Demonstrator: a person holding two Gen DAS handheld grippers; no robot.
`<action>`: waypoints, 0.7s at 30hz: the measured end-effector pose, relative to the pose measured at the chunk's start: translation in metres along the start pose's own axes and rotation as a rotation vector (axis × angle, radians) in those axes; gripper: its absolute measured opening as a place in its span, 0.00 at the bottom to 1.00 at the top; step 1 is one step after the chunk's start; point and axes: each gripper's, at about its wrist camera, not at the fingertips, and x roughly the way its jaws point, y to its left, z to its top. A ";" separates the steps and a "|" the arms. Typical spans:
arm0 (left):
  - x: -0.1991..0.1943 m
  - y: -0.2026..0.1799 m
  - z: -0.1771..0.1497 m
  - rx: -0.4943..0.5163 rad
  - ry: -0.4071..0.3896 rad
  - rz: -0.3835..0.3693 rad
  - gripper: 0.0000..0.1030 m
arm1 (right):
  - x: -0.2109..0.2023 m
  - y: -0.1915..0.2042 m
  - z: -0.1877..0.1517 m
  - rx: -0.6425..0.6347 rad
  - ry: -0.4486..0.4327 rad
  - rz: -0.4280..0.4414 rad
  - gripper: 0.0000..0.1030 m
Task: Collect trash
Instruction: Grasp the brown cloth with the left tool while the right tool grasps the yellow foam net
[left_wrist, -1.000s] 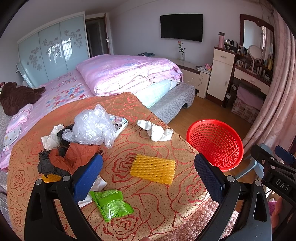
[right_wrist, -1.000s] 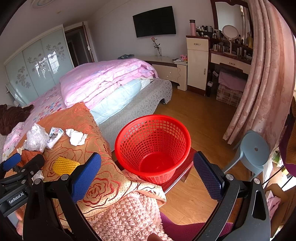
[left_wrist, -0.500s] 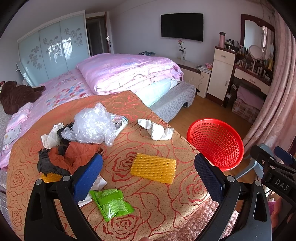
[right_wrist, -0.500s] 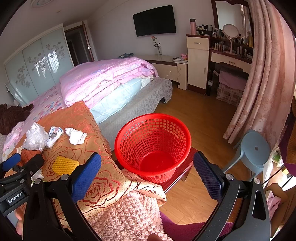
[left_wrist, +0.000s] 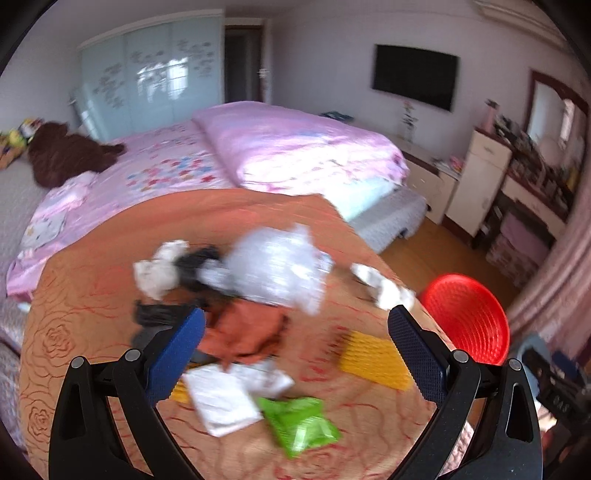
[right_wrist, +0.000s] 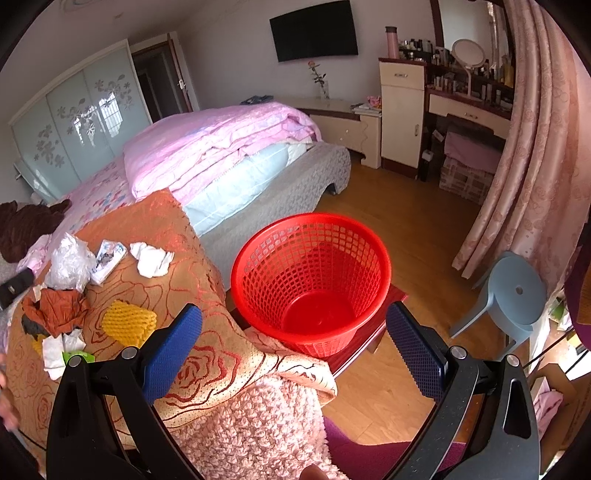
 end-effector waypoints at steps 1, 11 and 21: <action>-0.002 0.010 0.003 -0.023 -0.002 0.008 0.93 | 0.001 0.000 0.001 -0.002 0.006 0.003 0.95; -0.012 0.077 0.012 -0.159 0.001 0.051 0.93 | 0.014 0.009 0.004 -0.054 0.082 0.068 0.95; 0.014 0.043 0.000 -0.065 0.060 -0.022 0.92 | 0.023 0.022 0.000 -0.111 0.134 0.109 0.95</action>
